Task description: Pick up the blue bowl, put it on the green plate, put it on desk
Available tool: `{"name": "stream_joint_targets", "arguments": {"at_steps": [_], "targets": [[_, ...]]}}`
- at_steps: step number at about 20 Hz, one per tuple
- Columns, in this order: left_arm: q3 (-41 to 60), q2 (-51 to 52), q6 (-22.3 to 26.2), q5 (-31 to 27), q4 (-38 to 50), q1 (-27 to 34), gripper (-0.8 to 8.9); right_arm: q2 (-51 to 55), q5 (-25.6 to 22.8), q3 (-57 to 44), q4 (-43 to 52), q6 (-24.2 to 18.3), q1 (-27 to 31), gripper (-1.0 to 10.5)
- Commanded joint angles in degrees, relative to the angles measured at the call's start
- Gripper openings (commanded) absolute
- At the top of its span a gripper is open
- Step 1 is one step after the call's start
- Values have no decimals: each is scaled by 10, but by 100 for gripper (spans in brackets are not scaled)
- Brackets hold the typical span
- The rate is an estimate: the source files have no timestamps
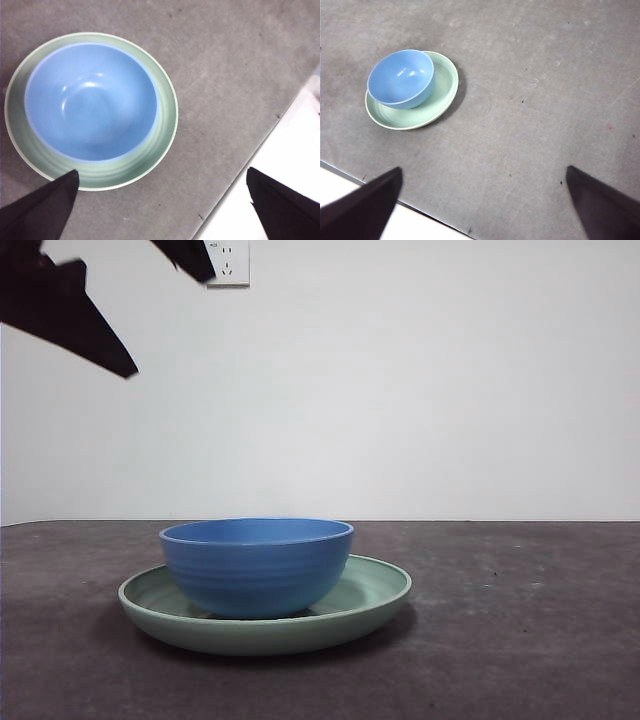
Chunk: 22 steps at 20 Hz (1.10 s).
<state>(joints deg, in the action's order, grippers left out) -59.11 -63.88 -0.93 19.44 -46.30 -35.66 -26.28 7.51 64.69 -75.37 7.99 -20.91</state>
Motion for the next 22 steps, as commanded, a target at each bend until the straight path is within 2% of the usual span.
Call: {"name": "stream_joint_targets", "arguments": {"at_steps": [1, 2, 16, 22], "targets": [[-2, -21, -1, 1, 15, -5, 94, -2, 0, 8, 8, 3, -2, 84], [-2, -26, -1, 1, 19, -5, 20, -2, 0, 8, 8, 2, -2, 2], [-2, -33, -6, 0, 23, -10, 24, -2, 0, 8, 29, 3, -2, 13], [-2, 2, -6, -2, 25, -13, 24, -2, -1, 9, 29, 3, -2, 13]]}}
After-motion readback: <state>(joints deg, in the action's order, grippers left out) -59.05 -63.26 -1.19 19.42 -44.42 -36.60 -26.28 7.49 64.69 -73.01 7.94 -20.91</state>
